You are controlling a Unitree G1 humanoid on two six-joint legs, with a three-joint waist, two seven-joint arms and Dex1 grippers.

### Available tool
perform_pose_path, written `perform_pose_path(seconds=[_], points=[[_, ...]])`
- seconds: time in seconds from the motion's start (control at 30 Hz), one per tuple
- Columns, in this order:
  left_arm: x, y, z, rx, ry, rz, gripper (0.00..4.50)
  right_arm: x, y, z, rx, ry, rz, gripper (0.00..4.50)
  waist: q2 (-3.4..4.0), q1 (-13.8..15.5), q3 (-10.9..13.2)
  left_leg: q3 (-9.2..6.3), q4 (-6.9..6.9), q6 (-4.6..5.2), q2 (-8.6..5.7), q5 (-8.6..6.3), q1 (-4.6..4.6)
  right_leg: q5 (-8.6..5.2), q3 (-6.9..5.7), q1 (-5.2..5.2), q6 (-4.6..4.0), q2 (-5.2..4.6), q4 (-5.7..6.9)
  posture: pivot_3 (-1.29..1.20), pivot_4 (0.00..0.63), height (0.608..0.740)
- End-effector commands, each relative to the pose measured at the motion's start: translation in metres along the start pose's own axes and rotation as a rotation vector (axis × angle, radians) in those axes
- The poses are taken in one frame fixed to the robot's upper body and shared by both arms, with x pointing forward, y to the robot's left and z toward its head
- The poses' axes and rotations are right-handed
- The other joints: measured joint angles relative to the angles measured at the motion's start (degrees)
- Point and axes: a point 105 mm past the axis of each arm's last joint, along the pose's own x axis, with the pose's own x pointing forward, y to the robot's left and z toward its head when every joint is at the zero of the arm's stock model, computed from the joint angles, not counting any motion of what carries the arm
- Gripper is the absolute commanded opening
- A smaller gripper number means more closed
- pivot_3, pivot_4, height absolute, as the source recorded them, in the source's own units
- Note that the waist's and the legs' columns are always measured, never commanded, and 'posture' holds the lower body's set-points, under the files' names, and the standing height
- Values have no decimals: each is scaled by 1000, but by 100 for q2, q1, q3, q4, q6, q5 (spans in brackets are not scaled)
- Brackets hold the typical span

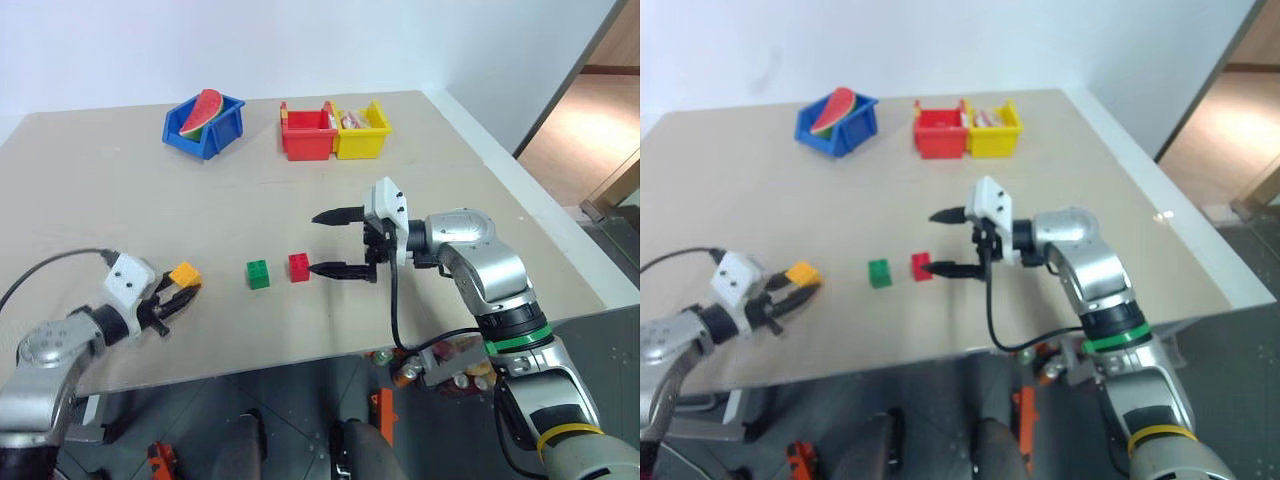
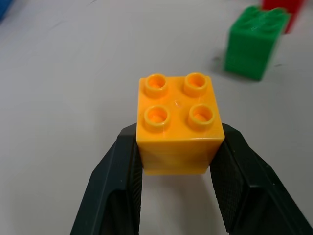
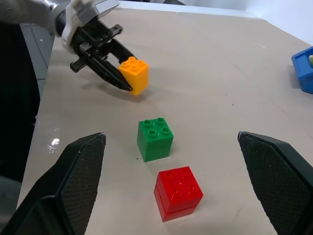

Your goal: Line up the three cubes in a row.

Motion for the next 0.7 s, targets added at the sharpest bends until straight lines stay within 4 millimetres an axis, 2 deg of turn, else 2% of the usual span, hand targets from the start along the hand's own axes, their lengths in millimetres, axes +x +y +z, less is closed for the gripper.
perform_pose_path(seconds=[0.03, 0.2, 0.43, 0.7], points=[[3, 1, 5, 53, 0, -140, 1618, 0, -4, 13, -60, -17, -1, 4500, 0, -4, 0, 2, 0, 0, 0, 0, 0, 1, -1, 1, 1, -5, -1, 0, 150, 740], [15, 5, 11, 107, 17, -327, 1618, -2, -6, 15, -66, -11, -8, 4500, -1, 1, 0, 20, -13, 1, 3, 0, -4, 2, -2, 9, 3, -8, 0, 0, 150, 740], [30, 10, 13, 135, -8, -400, 1618, -2, -9, 13, -11, -23, -13, 4500, -1, -3, 0, 28, -13, 0, 28, -1, 0, -11, 2, 4, 0, 23, 23, 0, 150, 740], [24, 1, 11, 164, -6, -454, 1618, -4, -9, 7, -5, 6, -4, 4500, 0, -11, 0, 31, 0, -1, 45, -1, 2, -19, 3, 4, -24, 34, 29, 0, 150, 740]])
